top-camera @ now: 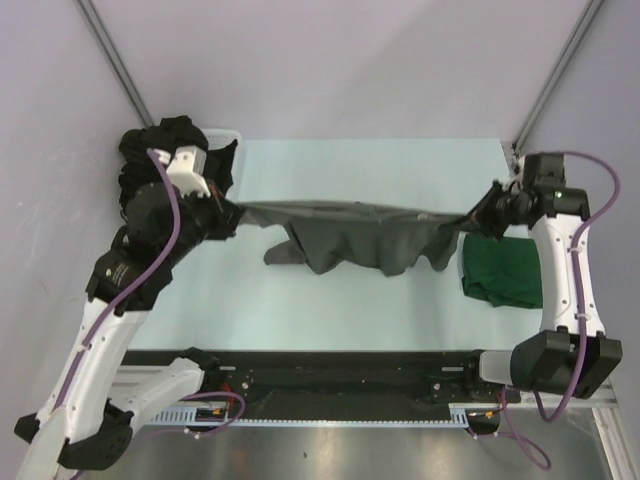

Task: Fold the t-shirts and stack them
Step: Flatten out the tshirt

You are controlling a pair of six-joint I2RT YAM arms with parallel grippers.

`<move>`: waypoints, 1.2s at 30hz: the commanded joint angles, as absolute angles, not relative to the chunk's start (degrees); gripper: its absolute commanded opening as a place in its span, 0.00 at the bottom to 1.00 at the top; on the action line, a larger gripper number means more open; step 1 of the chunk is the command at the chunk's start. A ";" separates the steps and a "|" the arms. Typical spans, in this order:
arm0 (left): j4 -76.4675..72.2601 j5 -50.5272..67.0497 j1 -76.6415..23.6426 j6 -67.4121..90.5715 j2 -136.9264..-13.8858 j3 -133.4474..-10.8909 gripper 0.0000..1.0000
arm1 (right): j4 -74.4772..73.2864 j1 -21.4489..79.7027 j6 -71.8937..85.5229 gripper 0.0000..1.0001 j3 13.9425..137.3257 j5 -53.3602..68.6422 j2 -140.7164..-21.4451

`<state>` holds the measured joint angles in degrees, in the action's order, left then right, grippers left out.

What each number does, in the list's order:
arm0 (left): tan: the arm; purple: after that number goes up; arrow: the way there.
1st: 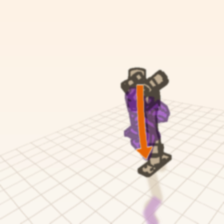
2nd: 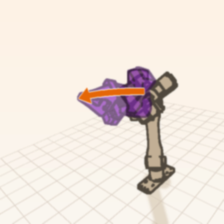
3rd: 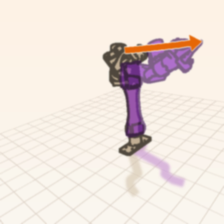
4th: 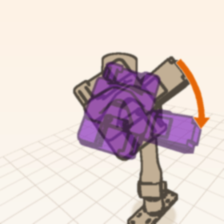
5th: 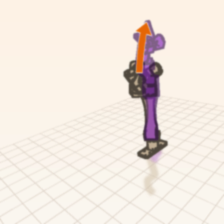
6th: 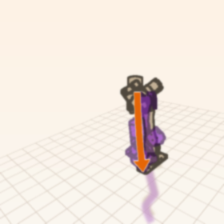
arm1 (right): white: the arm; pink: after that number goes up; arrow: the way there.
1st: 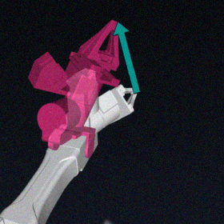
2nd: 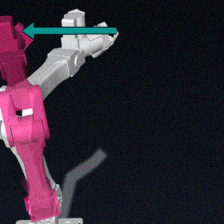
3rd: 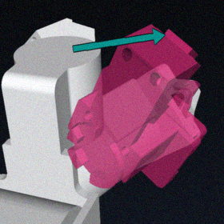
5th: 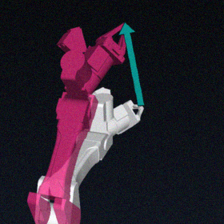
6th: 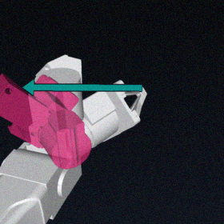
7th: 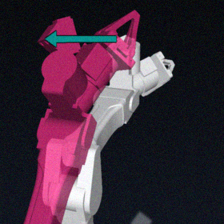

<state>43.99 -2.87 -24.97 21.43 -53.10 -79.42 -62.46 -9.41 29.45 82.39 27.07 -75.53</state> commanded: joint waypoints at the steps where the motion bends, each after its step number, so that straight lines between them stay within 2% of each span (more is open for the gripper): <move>1: 51.58 -1.15 -23.64 29.52 -46.94 -71.05 0.00 | -71.97 -8.88 25.93 0.00 71.57 20.13 -71.11; 5: 52.47 5.35 -23.56 34.79 -43.16 -64.43 0.00 | -73.21 -8.44 24.88 0.00 59.18 24.68 -69.26; 6: 52.56 6.49 -23.64 35.15 -43.15 -63.64 0.00 | -73.13 -8.44 24.61 0.31 58.28 25.39 -69.43; 7: 52.91 8.51 -23.64 35.16 -43.42 -62.76 0.03 | -74.00 -8.35 24.61 0.43 58.10 25.31 -69.61; 8: 53.26 9.13 -23.64 34.90 -43.85 -62.58 0.11 | -74.26 -8.26 24.35 0.48 58.18 24.62 -69.78; 9: 53.61 9.58 -23.64 34.63 -44.81 -62.58 0.19 | -74.44 -8.35 23.91 0.58 59.58 24.09 -70.05; 10: 54.05 10.10 -23.64 34.19 -45.26 -62.67 0.32 | -74.88 -8.35 23.91 0.62 60.55 23.39 -70.22; 12: 54.23 9.67 -23.64 32.53 -46.23 -63.19 0.44 | -74.88 -8.52 23.73 0.67 63.79 21.98 -71.01; 13: 53.36 9.32 -23.64 31.30 -46.40 -63.72 0.51 | -74.88 -8.61 23.73 0.68 65.20 21.02 -71.45; 18: 46.25 4.84 -23.64 27.78 -46.05 -63.81 0.59 | -70.86 -7.65 24.08 0.70 72.50 17.76 -73.91; 28: 27.96 0.10 -23.64 24.79 -54.83 -59.95 0.57 | -61.27 4.30 28.39 0.70 81.64 12.76 -80.50; 32: 26.45 -1.76 -23.64 24.87 -62.12 -63.27 0.55 | -54.51 8.69 28.57 0.70 84.46 11.34 -82.70; 36: 26.55 1.14 -23.64 25.57 -66.71 -68.28 0.52 | -46.95 14.04 25.94 0.63 86.39 8.10 -89.09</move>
